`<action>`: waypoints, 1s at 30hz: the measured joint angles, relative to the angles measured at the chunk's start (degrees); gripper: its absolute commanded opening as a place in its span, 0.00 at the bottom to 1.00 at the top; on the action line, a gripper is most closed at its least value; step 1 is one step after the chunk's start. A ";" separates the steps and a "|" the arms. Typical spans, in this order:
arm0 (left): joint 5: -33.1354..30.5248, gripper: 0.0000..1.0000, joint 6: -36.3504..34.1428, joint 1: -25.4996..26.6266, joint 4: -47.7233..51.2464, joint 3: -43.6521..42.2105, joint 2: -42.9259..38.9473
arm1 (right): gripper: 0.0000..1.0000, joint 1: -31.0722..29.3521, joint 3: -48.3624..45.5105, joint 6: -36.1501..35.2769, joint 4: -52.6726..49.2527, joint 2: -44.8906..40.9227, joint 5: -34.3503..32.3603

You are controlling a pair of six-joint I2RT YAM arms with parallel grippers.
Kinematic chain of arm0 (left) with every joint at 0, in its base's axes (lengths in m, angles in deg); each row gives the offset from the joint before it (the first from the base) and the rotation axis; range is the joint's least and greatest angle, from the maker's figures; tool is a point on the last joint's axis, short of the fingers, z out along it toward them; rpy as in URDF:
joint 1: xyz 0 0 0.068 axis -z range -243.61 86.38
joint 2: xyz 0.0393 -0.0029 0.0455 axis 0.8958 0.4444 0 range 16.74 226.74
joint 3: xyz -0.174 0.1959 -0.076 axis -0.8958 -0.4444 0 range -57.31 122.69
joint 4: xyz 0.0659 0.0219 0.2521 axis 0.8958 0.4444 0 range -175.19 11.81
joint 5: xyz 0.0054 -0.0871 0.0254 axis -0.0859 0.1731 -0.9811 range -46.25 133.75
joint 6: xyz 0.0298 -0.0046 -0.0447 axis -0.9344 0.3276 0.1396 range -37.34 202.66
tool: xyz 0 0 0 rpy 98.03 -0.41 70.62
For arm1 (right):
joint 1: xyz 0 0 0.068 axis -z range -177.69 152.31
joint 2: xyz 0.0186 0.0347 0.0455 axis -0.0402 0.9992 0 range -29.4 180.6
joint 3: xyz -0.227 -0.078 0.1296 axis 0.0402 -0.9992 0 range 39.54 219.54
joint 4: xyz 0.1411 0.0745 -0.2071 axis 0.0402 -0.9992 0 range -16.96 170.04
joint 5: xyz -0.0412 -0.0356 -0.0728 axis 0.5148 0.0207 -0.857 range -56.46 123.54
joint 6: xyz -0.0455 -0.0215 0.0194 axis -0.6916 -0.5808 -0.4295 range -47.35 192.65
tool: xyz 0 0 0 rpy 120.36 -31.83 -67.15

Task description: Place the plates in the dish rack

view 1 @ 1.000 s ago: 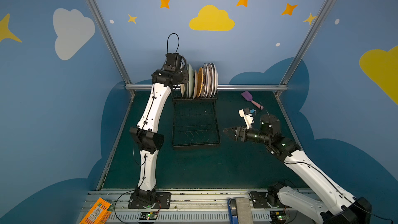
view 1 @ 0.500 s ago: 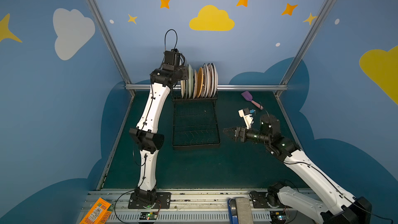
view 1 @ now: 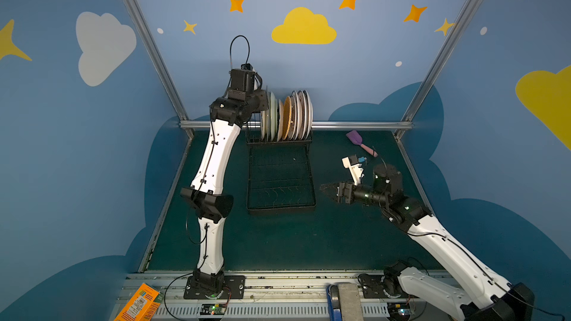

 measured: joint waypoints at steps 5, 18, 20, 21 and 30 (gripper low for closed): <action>0.00 0.22 0.02 -0.15 0.02 0.00 -3.78 | 0.87 0.00 1.27 -0.79 -1.07 -0.39 -0.48; 8.17 0.35 4.66 -0.42 -3.69 -22.23 -26.47 | 0.87 0.44 12.59 -6.67 -5.09 0.52 -3.87; 10.01 0.39 6.25 -0.37 -7.02 -33.81 -34.40 | 0.87 0.90 14.29 -7.15 -4.98 1.46 -3.82; 10.82 0.42 7.04 -0.39 -8.52 -38.99 -38.14 | 0.87 1.33 15.19 -7.30 -4.96 2.27 -3.85; 16.37 1.00 12.35 -0.42 -16.57 -71.43 -64.94 | 0.87 9.16 16.26 -8.83 -4.26 6.25 -9.40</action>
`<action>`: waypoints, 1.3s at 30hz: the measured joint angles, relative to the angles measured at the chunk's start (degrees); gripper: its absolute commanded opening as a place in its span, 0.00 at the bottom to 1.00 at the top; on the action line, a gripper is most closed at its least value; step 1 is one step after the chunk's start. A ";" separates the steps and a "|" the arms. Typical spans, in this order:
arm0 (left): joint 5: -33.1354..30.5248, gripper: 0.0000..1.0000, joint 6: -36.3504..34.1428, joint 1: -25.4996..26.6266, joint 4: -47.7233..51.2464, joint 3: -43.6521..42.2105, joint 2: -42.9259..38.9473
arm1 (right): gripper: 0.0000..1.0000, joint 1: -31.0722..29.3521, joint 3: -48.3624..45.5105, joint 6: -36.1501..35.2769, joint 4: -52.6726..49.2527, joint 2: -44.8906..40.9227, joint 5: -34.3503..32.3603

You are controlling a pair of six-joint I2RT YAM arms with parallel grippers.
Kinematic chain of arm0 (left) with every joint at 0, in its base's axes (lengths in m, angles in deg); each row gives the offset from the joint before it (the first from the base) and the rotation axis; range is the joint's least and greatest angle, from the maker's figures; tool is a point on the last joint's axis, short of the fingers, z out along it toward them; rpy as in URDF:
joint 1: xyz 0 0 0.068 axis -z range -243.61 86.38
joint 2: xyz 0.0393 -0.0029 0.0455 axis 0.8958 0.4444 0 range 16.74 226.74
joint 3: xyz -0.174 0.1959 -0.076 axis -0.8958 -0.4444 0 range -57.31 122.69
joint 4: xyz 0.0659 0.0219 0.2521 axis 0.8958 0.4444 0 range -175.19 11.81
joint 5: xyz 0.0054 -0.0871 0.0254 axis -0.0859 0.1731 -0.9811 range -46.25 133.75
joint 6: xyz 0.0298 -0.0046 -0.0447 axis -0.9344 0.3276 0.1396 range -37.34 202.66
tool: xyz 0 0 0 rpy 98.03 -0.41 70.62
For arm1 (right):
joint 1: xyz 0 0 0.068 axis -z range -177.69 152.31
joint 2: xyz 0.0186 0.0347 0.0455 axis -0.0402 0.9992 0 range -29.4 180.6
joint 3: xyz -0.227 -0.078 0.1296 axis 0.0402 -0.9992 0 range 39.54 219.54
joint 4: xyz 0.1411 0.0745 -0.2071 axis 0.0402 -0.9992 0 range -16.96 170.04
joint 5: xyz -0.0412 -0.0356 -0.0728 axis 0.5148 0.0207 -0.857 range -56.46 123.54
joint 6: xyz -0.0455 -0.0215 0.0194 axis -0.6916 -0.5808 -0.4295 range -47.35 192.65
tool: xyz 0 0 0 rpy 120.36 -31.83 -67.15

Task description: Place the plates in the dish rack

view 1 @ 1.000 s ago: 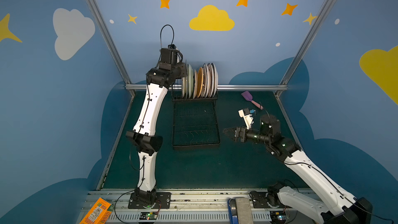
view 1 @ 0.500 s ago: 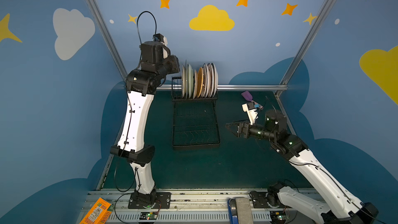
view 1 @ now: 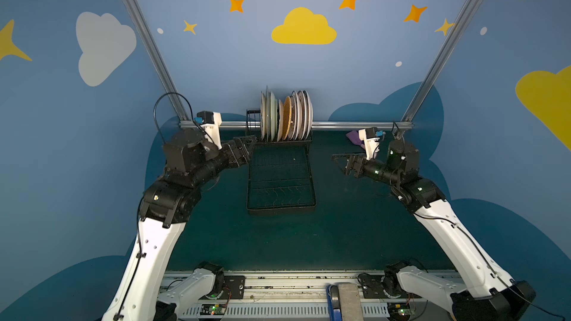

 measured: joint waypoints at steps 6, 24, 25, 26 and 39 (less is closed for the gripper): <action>-9.81 1.00 0.94 0.00 -1.66 -18.75 -13.51 | 0.87 5.22 -9.99 -5.40 7.28 -1.79 -16.35; -52.43 1.00 2.99 -6.32 -26.86 -53.99 -7.56 | 0.87 14.82 -33.20 -5.51 27.36 7.74 -34.71; -52.76 1.00 2.69 -6.51 -28.24 -54.53 -7.19 | 0.87 14.93 -33.09 -5.42 27.41 7.69 -35.15; -52.87 1.00 1.90 -6.67 -29.75 -54.95 -6.73 | 0.87 14.97 -33.07 -5.40 27.39 7.63 -35.58; -51.10 1.00 -10.58 -6.75 -53.79 -61.96 5.92 | 0.88 17.62 -33.16 -7.23 26.18 6.14 -38.62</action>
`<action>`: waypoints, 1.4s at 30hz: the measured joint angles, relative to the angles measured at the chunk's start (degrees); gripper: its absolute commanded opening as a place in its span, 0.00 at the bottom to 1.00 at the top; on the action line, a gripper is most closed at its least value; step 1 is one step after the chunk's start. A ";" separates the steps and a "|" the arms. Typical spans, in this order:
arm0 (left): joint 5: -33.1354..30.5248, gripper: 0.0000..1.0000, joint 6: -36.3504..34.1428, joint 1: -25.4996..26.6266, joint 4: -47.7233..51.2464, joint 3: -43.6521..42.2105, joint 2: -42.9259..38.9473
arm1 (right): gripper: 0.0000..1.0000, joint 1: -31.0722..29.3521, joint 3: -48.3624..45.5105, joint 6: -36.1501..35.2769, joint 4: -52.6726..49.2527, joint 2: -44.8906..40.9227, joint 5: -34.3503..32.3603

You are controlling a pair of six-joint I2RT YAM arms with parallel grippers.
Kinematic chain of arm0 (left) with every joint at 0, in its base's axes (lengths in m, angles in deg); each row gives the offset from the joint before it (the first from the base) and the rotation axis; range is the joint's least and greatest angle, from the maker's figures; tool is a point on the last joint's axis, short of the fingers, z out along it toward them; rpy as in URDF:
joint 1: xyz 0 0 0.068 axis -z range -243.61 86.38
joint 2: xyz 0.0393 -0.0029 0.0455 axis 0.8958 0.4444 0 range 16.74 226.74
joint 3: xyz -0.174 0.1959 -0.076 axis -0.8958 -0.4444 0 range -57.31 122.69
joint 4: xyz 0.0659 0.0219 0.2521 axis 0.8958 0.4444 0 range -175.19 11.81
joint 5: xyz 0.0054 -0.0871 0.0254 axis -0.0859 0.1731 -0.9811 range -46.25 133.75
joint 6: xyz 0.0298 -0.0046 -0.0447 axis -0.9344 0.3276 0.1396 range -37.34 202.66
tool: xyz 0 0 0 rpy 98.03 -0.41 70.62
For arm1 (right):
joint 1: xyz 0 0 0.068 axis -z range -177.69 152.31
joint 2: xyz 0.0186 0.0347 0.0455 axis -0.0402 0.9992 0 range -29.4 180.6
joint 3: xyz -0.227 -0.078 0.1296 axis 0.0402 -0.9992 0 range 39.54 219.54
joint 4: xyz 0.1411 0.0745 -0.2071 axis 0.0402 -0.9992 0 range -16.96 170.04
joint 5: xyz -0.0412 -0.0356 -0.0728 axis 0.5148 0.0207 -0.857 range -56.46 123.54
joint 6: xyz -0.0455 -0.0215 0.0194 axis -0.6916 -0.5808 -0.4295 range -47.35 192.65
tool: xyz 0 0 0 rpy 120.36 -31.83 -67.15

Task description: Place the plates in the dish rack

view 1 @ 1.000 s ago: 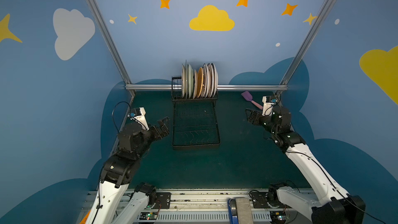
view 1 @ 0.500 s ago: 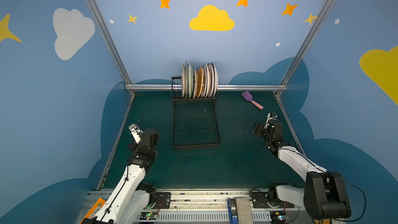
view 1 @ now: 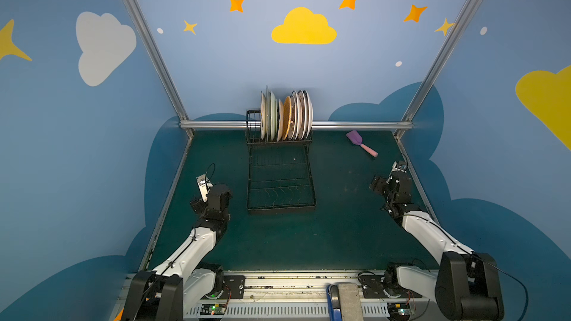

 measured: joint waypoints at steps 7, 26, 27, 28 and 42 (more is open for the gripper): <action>3.32 1.00 -4.98 0.90 -16.35 -4.87 8.92 | 0.88 0.63 -4.13 -2.51 6.12 4.50 1.07; 18.49 1.00 -9.66 -5.73 -33.14 1.84 26.97 | 0.88 1.84 -2.84 -5.77 15.28 13.64 6.82; 19.98 1.00 -9.11 -7.28 -32.41 2.99 26.75 | 0.88 1.75 -2.73 -5.86 15.28 13.64 6.82; 21.20 1.00 -8.50 -8.66 -31.47 3.72 26.43 | 0.88 1.60 -2.67 -5.97 15.26 13.64 6.75; 26.73 1.00 -7.10 -9.66 -26.56 3.50 26.05 | 0.88 0.92 -2.60 -6.27 14.27 13.64 6.40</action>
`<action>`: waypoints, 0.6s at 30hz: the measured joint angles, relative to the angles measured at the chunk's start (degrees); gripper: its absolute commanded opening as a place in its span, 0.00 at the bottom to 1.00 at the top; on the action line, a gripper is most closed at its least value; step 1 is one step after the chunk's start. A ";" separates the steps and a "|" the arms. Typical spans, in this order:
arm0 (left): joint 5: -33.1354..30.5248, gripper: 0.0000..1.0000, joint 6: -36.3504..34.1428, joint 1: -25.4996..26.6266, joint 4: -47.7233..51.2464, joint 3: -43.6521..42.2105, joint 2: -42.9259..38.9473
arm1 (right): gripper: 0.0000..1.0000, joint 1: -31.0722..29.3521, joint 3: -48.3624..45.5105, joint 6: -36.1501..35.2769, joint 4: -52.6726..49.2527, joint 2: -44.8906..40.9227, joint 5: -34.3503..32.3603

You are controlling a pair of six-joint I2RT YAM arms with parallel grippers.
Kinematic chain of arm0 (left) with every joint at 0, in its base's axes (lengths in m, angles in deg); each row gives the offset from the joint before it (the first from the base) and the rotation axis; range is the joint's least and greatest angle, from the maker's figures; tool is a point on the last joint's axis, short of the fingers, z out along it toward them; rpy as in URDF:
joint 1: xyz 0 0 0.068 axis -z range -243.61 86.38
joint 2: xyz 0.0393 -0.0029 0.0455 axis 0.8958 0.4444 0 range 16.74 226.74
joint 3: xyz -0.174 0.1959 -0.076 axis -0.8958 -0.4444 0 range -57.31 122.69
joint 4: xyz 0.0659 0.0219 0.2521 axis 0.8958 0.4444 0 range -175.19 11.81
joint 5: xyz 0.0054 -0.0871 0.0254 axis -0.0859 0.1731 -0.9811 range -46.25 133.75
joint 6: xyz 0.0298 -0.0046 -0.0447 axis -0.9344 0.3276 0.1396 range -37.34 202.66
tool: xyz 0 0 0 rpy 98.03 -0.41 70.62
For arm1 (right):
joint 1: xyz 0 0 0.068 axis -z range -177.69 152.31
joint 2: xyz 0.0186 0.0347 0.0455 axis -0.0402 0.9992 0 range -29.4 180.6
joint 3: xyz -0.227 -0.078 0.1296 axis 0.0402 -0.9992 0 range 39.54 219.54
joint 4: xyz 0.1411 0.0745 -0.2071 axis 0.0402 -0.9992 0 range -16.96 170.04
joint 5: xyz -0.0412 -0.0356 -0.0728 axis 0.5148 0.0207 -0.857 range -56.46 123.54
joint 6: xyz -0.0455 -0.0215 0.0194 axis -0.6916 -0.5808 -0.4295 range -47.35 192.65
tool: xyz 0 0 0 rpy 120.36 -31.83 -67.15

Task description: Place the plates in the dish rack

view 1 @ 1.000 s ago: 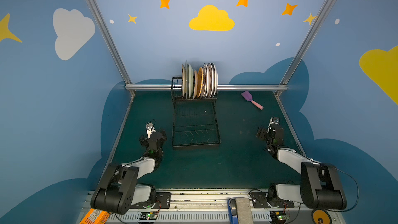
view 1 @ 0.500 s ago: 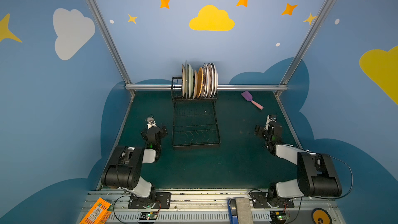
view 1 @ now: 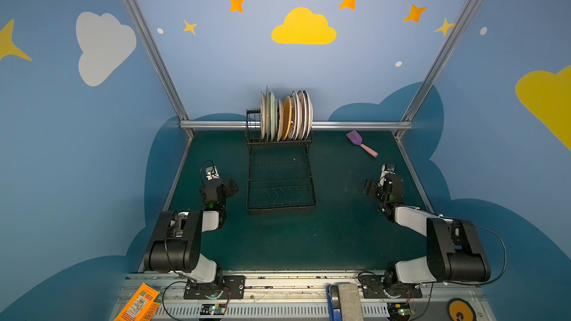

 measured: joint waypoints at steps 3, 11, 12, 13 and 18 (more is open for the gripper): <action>-0.02 1.00 -0.02 0.24 0.13 0.00 0.00 | 0.88 0.00 0.00 0.00 0.00 0.00 -0.11; -0.61 1.00 -0.09 1.16 1.07 0.02 0.00 | 0.88 0.00 0.00 0.00 -0.02 0.00 -0.13; -0.66 1.00 -0.09 1.16 1.16 0.02 0.00 | 0.88 0.00 0.00 0.00 -0.02 0.00 -0.13; -0.74 1.00 -0.11 1.16 1.16 0.02 0.00 | 0.88 0.00 0.00 0.00 -0.04 0.00 -0.13; -1.01 1.00 -0.15 1.16 1.18 0.02 0.00 | 0.88 0.00 0.00 0.00 -0.04 0.00 -0.13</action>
